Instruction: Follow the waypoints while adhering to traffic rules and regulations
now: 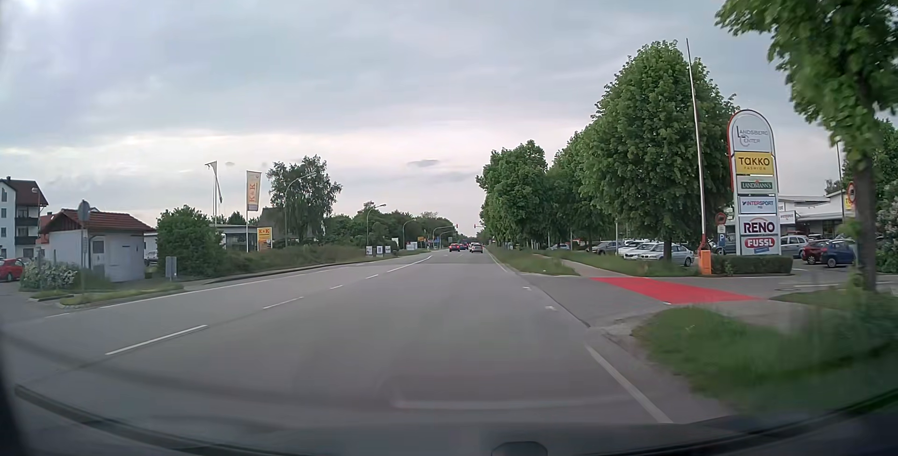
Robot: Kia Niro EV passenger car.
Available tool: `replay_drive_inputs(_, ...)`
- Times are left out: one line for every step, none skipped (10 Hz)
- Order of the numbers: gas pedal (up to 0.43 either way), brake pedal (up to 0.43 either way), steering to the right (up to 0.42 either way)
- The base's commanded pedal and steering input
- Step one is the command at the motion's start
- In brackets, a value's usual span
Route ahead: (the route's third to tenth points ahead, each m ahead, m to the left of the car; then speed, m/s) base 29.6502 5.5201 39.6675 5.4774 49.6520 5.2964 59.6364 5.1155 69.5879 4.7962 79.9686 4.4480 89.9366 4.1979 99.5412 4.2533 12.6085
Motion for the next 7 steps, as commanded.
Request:
replay_drive_inputs(0.15,0.0,0.0)
replay_drive_inputs(0.138,0.0,0.0)
replay_drive_inputs(0.138,0.0,0.0)
replay_drive_inputs(0.138,0.0,0.0)
replay_drive_inputs(0.13,0.0,0.0)
replay_drive_inputs(0.11,0.0,0.0)
replay_drive_inputs(0.087,0.0,0.0)
